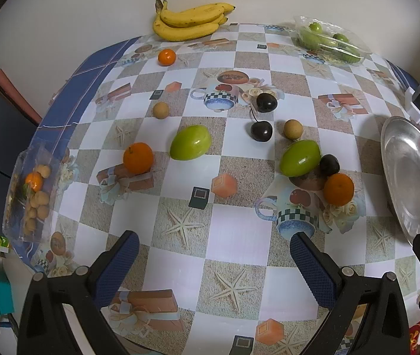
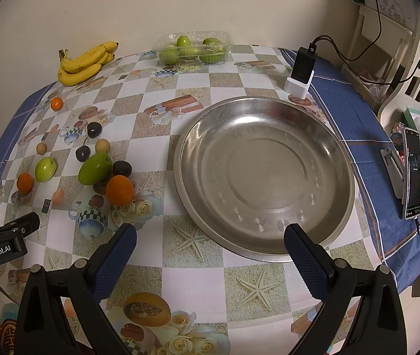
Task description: Organize fruits
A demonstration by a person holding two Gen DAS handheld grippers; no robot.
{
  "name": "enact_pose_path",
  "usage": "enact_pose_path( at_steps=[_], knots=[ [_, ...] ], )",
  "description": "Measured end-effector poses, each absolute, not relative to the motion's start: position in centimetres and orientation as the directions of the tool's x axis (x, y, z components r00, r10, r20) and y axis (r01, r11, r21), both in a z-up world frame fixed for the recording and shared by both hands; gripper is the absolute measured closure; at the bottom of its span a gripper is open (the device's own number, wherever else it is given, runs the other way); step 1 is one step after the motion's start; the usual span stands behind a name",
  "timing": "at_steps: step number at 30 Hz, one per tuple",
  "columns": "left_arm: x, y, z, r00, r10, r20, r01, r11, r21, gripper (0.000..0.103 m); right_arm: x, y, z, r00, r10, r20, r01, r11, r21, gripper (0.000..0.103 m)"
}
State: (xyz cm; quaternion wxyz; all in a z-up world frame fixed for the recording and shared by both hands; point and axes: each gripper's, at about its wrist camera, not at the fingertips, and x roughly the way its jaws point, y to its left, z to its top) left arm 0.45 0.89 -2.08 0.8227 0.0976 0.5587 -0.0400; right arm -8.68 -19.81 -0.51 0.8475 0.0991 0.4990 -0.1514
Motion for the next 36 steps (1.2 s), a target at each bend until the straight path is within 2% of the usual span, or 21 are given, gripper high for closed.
enact_pose_path(
  at_steps=[36],
  knots=[
    [0.71,1.24,-1.81,0.373,0.026,-0.927,0.158,0.983,0.091,0.000,-8.21,-19.16,-0.72,0.444,-0.157,-0.882,0.323,0.946,-0.006,0.003]
  ],
)
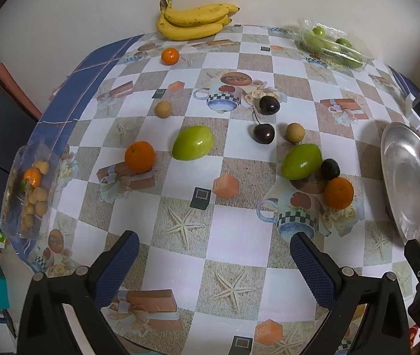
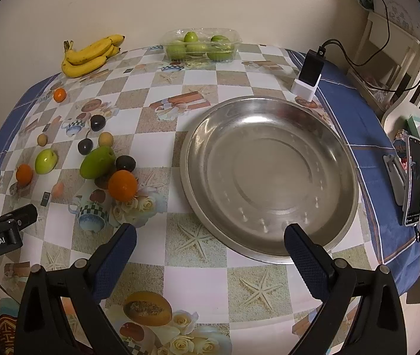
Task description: Organize fruits
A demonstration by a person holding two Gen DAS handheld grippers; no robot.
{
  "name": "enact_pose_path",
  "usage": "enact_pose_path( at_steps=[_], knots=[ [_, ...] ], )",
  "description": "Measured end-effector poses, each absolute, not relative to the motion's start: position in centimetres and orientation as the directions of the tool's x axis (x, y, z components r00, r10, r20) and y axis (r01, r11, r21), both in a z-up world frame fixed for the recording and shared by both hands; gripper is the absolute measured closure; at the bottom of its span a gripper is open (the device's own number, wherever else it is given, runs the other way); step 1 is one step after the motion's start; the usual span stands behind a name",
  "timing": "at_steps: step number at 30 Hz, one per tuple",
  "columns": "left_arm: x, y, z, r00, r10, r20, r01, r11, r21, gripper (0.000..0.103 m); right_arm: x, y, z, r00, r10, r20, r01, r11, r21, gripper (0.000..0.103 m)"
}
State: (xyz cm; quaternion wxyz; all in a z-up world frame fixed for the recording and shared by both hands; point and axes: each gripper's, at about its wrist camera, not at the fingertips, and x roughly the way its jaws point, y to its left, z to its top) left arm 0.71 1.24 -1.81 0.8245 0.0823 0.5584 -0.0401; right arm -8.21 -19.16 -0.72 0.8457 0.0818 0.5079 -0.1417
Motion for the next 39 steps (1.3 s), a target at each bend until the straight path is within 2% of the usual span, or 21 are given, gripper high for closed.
enact_pose_path(
  at_steps=[10,19,25,33,36,39],
  knots=[
    [1.8,1.3,-0.2,0.422,0.019,-0.906,0.146,0.985,0.088,0.000,-7.6,-19.1,0.2,0.483,-0.103,-0.870,0.299,0.953,0.054,0.003],
    [4.8,0.2,2.0,0.477,-0.045,-0.878,0.113,0.994,0.010,0.000,-4.2,-18.4,1.7,0.511,-0.015,-0.859,0.268,0.953,0.143,0.003],
    [7.3,-0.6,2.0,0.483,-0.065,-0.873,0.093,0.995,-0.023,0.000,-1.3,-17.2,0.7,0.478,0.031,-0.878,0.245,0.955,0.167,0.003],
    [10.3,-0.1,-0.8,0.442,0.007,-0.897,0.110,0.992,0.062,0.000,1.9,-17.0,-1.9,0.407,0.059,-0.912,0.264,0.948,0.179,0.003],
    [11.6,2.5,-1.8,0.416,0.066,-0.907,0.051,0.994,0.096,0.000,2.6,-16.7,-2.5,0.394,0.054,-0.917,0.258,0.952,0.167,0.003],
    [12.4,5.2,-2.3,0.393,0.064,-0.917,0.002,0.997,0.071,0.000,2.9,-16.0,-3.2,0.375,0.061,-0.925,0.246,0.955,0.163,0.003]
  ],
)
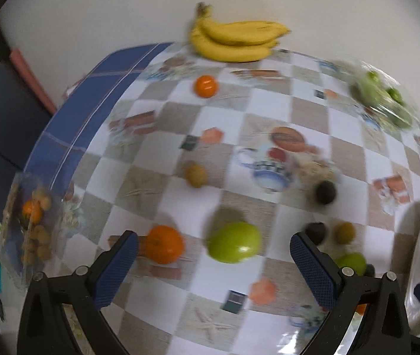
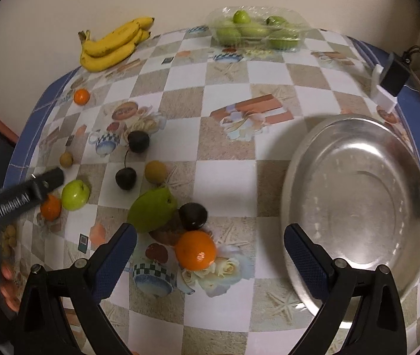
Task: Organize fruits
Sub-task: 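Move the right gripper to an orange while the left gripper approaches another orange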
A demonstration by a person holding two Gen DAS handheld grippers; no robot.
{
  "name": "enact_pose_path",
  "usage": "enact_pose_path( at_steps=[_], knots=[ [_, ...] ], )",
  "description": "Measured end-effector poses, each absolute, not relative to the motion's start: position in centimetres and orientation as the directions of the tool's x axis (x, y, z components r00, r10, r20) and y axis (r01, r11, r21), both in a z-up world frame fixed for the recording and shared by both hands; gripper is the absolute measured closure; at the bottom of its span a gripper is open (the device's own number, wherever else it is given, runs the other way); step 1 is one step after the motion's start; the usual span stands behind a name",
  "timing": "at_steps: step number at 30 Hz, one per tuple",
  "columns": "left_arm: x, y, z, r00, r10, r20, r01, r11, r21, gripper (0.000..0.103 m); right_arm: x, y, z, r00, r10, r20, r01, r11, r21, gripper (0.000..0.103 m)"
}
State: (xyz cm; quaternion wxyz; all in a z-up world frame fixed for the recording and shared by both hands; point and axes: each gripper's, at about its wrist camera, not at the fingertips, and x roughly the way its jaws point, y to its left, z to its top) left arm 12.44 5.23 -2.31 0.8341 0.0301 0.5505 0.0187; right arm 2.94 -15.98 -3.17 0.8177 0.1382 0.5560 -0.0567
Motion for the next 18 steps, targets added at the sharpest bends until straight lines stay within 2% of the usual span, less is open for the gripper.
enact_pose_path(
  at_steps=[8,14,18],
  knots=[
    [12.7,10.0,-4.3,0.327,0.046,-0.944,-0.095,0.995,0.016,0.002,3.0,-14.3,-4.6,0.337,0.049,-0.940,0.234,0.963,0.134,0.005],
    [12.7,11.0,-5.2,0.303,0.009,-0.953,-0.119,0.992,-0.028,0.017,2.8,-13.8,-6.2,0.287,0.046,-0.957,0.239,0.964,0.118,0.029],
    [12.9,11.2,-5.7,0.293,0.004,-0.956,-0.129,0.991,-0.036,0.026,2.6,-13.8,-6.8,0.268,0.050,-0.962,0.246,0.962,0.118,0.040]
  ],
)
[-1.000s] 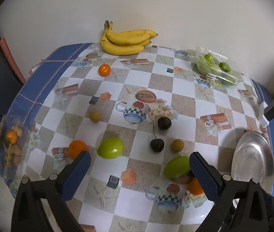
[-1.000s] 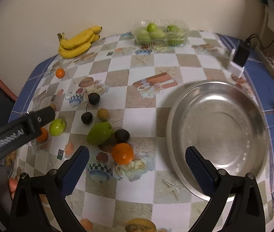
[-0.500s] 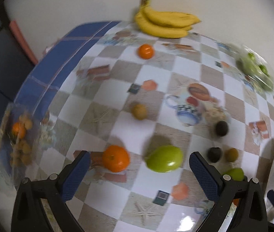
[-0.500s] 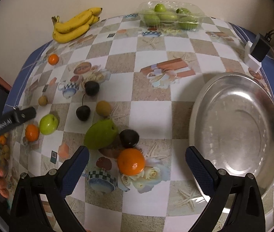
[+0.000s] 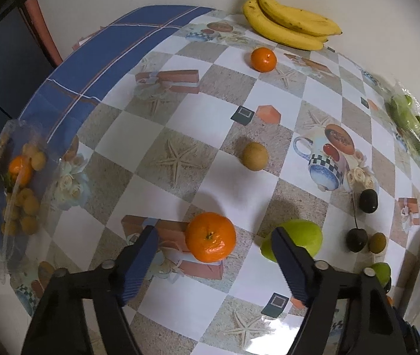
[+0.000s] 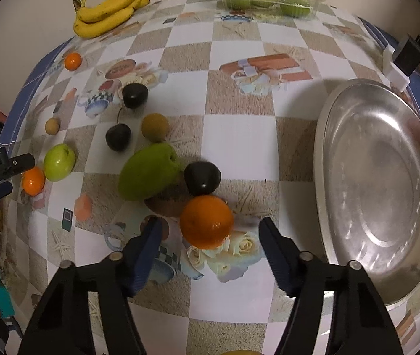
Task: Organize fruits
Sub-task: 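Move the right gripper to an orange while the left gripper approaches another orange, then close the right gripper on its orange while the left gripper grasps the other orange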
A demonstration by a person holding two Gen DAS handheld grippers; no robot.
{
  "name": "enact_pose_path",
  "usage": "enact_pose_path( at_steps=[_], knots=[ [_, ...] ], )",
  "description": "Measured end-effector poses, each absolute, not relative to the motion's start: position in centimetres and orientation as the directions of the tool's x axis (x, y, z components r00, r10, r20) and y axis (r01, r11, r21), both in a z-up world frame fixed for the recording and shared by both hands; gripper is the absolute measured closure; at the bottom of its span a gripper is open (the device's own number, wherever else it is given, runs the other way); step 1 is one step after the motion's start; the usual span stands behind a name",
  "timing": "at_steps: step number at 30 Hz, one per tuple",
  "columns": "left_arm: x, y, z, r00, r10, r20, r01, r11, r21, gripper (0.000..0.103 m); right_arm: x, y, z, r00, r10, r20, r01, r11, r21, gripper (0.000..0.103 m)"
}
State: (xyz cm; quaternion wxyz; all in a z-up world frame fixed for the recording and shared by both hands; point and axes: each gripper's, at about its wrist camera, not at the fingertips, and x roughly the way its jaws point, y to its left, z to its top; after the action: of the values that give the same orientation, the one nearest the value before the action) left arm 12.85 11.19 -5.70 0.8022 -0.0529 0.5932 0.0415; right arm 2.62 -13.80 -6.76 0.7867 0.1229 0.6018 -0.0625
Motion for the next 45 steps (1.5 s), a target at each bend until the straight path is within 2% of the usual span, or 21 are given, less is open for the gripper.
enact_pose_path(
  at_steps=[2,4,5,6,8,10,20,32,45],
  knots=[
    [12.9,11.4,-6.1,0.283,-0.003,-0.959,-0.141,0.989,-0.045,0.031,2.5,-13.7,-6.9,0.263,0.051,-0.963,0.243,0.963,0.118,0.046],
    [12.9,11.6,-6.4,0.278,-0.018,-0.960,-0.151,0.987,-0.062,0.040,2.5,-13.7,-6.9,0.257,0.055,-0.965,0.239,0.964,0.118,0.054],
    [12.9,11.7,-6.5,0.278,-0.019,-0.960,-0.153,0.986,-0.064,0.041,2.6,-13.6,-7.0,0.253,0.055,-0.966,0.237,0.964,0.117,0.062],
    [12.9,11.7,-6.5,0.280,-0.015,-0.960,-0.153,0.986,-0.060,0.043,2.6,-13.6,-7.0,0.251,0.060,-0.966,0.235,0.965,0.121,0.065],
    [12.8,11.7,-6.6,0.277,-0.022,-0.960,-0.150,0.986,-0.066,0.050,2.7,-13.5,-7.0,0.249,0.058,-0.967,0.231,0.966,0.118,0.065],
    [12.8,11.7,-6.8,0.276,-0.012,-0.961,-0.157,0.986,-0.057,0.063,2.6,-13.3,-6.9,0.252,0.055,-0.966,0.229,0.967,0.115,0.065],
    [12.6,11.8,-6.3,0.295,-0.018,-0.955,-0.161,0.985,-0.068,0.065,2.1,-13.4,-5.9,0.274,0.069,-0.959,0.225,0.965,0.134,0.066],
    [11.9,10.7,-1.0,0.418,-0.034,-0.908,-0.124,0.988,-0.094,0.065,1.7,-14.5,-3.2,0.346,0.067,-0.936,0.247,0.956,0.160,0.066],
    [10.7,5.5,0.3,0.430,-0.066,-0.900,-0.021,0.996,-0.083,0.065,0.2,-19.9,-2.4,0.351,-0.024,-0.936,0.376,0.919,0.117,0.066]
  ],
)
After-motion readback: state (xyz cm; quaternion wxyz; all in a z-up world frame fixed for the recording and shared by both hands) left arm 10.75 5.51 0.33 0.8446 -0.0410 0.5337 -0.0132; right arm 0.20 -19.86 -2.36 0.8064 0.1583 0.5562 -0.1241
